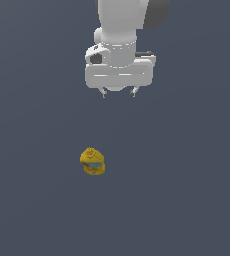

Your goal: Pick up the object and move it to a goal position.

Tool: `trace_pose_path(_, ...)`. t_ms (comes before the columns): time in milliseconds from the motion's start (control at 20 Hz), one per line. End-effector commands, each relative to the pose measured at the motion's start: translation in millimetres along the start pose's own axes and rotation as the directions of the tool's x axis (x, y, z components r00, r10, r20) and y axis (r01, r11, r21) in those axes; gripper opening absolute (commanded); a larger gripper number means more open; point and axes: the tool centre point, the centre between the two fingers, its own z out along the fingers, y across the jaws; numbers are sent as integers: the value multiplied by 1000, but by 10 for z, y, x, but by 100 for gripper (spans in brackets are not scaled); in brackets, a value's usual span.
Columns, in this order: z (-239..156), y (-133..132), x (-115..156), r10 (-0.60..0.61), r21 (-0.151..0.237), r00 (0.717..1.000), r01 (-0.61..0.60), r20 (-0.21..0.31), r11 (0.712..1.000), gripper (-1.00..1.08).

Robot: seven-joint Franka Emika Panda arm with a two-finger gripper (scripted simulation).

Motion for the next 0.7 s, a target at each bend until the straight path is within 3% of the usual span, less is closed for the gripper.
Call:
trace_pose_path(0,0,0,0,0,0,1000,0,0,1000,100)
trace_pose_path(650,-90,-18,-11,-10,-19,1000,10,-16,1000,100)
